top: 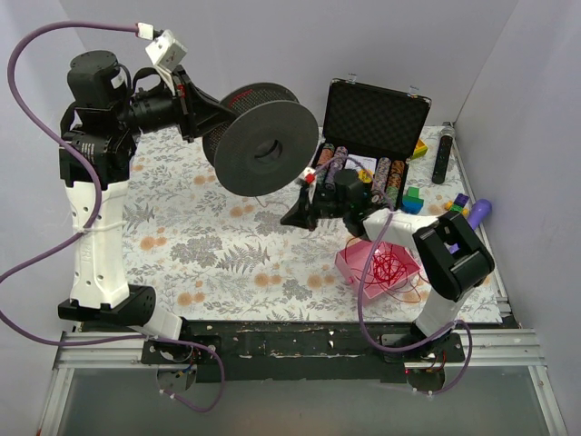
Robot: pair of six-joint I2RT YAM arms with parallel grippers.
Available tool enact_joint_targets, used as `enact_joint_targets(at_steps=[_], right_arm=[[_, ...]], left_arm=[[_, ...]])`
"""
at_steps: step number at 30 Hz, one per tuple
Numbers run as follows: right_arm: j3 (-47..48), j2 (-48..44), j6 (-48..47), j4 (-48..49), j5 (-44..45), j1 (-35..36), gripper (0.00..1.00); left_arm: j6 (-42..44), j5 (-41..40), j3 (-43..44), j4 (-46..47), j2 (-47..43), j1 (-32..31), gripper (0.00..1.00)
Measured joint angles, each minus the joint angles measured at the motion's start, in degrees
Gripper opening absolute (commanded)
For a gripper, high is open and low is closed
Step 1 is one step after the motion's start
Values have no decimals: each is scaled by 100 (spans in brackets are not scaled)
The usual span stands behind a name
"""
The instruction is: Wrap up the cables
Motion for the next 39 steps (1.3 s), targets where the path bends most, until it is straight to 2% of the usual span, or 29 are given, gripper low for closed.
enact_joint_targets(at_steps=[3, 5, 8, 12, 17, 22, 28, 33, 39], right_arm=[[59, -186, 273, -592, 120, -658, 1], [125, -378, 372, -1047, 332, -1222, 1], [428, -612, 328, -1779, 658, -1657, 1], [1379, -643, 302, -2809, 846, -1567, 1], [2634, -614, 350, -3904, 990, -1370, 1], [3628, -319, 367, -5171, 1137, -1005, 1], [5021, 376, 763, -6400, 1102, -435, 1], [5278, 498, 1528, -6170, 649, 42, 1], [4122, 192, 2297, -5158, 472, 538, 1]], left_arm=[[693, -330, -232, -334, -103, 0, 0], [1276, -599, -651, -575, -262, 0, 0], [2240, -831, -1480, -979, -463, -2, 0], [3289, -1154, -2706, -1370, -511, -310, 0], [3567, -2070, -4105, -1108, -494, -1080, 0], [3187, -3047, -4767, -472, -492, -1497, 0], [2175, -3943, -5093, 457, -409, -1572, 0], [986, -4378, -5451, 1510, -243, -1499, 0], [-511, -4347, -5613, 2559, -66, -1034, 0]])
